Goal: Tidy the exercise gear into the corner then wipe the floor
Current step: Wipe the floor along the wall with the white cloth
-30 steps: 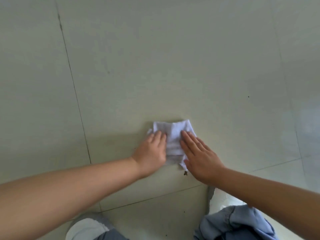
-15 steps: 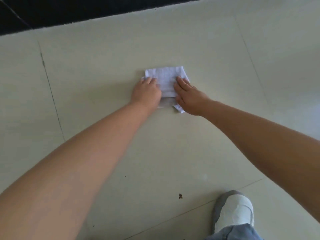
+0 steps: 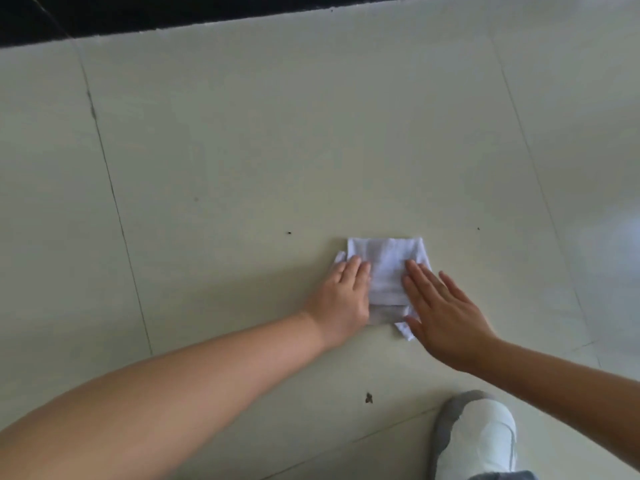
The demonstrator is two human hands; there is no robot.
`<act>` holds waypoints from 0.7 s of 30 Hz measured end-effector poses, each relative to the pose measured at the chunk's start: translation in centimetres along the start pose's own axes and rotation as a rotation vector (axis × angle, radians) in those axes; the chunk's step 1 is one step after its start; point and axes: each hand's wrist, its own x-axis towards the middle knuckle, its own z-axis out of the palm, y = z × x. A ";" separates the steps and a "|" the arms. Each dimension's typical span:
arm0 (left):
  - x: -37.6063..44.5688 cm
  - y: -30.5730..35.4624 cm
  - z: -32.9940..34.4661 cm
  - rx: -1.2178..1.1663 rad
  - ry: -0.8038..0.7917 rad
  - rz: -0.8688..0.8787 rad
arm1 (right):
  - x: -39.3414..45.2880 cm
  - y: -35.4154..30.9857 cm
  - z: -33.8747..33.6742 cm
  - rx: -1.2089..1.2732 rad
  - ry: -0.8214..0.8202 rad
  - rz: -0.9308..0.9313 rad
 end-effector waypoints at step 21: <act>-0.6 -14.9 -4.7 0.026 -0.145 -0.302 | 13.4 -5.7 -10.6 0.308 0.288 -0.102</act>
